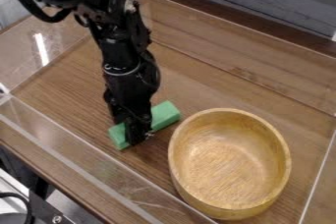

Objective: Put the green block in the brown bowl

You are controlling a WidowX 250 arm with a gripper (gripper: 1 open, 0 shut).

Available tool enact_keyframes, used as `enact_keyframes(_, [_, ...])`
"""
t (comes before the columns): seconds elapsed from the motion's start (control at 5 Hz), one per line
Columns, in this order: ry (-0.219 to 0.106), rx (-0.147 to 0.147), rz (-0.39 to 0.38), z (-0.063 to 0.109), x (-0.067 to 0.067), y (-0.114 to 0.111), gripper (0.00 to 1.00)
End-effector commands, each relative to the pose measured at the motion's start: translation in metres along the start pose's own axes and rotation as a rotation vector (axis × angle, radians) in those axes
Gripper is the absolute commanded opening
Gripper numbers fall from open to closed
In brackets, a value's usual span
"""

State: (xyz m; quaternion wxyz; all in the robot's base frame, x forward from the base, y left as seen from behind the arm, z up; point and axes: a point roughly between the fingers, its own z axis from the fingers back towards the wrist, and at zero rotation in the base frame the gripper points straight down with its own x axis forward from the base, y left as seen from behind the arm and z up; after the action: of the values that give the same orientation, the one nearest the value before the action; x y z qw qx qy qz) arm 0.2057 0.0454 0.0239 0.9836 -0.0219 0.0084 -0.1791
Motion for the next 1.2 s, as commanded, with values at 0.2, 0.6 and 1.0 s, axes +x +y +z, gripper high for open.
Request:
enact_keyframes(0.2, [-0.001,-0.002,0.039,0.023,0.0,-0.001,0.0])
enact_keyframes(0.6, [0.008,-0.02,0.071,0.037,-0.001,-0.003,0.0])
enact_keyframes(1.0, [0.009,-0.031,0.1,0.052,-0.001,-0.003,0.0])
